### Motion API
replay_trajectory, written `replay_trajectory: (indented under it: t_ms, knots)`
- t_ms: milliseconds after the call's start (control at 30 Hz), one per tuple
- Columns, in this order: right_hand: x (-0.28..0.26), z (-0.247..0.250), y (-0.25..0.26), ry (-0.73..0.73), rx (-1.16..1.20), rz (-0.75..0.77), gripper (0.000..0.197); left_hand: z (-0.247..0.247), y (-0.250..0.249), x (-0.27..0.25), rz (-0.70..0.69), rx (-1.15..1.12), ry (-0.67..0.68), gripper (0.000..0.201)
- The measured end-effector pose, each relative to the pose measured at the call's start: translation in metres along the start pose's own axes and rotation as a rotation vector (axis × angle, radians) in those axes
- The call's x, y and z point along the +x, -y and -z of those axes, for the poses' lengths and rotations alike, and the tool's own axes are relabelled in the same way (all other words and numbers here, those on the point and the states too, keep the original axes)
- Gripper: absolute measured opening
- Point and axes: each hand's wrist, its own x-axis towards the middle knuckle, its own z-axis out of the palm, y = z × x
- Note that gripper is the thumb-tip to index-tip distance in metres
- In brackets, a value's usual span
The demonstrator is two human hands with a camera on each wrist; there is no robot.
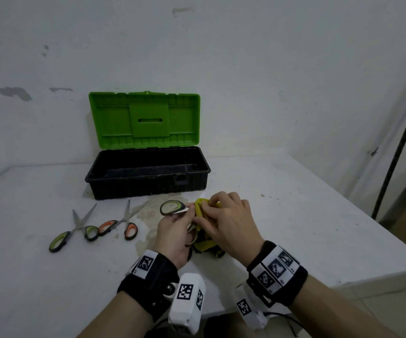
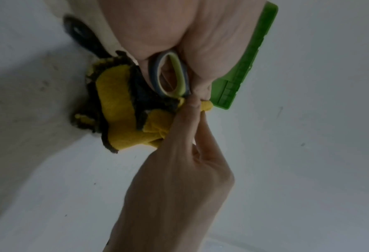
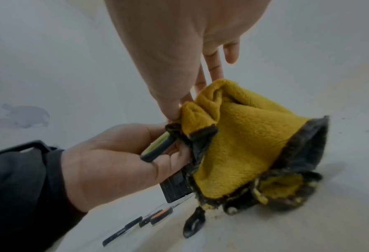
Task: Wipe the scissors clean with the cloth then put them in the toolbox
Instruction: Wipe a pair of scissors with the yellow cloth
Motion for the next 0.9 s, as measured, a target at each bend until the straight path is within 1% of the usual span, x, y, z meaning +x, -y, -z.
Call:
replay_trajectory:
  t_ms: [133,233,367,467,667,700,833,900]
  knots:
    - [0.000,-0.008,-0.004,-0.008,0.048,-0.022,0.032,-0.001,-0.001,0.004,0.025,-0.001,-0.012,0.023]
    - [-0.001,-0.016,-0.002,-0.022,0.041,0.005,0.027,-0.001,0.001,0.004,0.067,-0.017,-0.012,0.026]
    - [-0.004,-0.019,0.002,-0.078,0.003,0.044,0.027,-0.001,0.003,0.004,0.142,-0.070,0.007,0.032]
    - [-0.003,-0.018,0.001,-0.125,-0.001,0.039,0.024,0.001,0.001,0.003,0.173,-0.103,0.055,0.029]
    - [-0.004,-0.015,-0.008,-0.141,0.071,0.021,0.013,0.007,-0.002,0.002,0.222,-0.142,0.045,0.026]
    - [-0.004,-0.014,-0.009,-0.144,0.091,0.021,0.013,0.006,-0.004,0.002,0.231,-0.150,0.049,0.026]
    - [-0.005,-0.002,-0.013,-0.133,0.177,0.015,0.028,0.007,-0.009,0.006,0.201,-0.154,0.032,0.024]
    - [-0.006,0.006,-0.015,-0.134,0.227,-0.030,0.025,0.008,-0.009,0.006,0.174,-0.130,0.008,0.024]
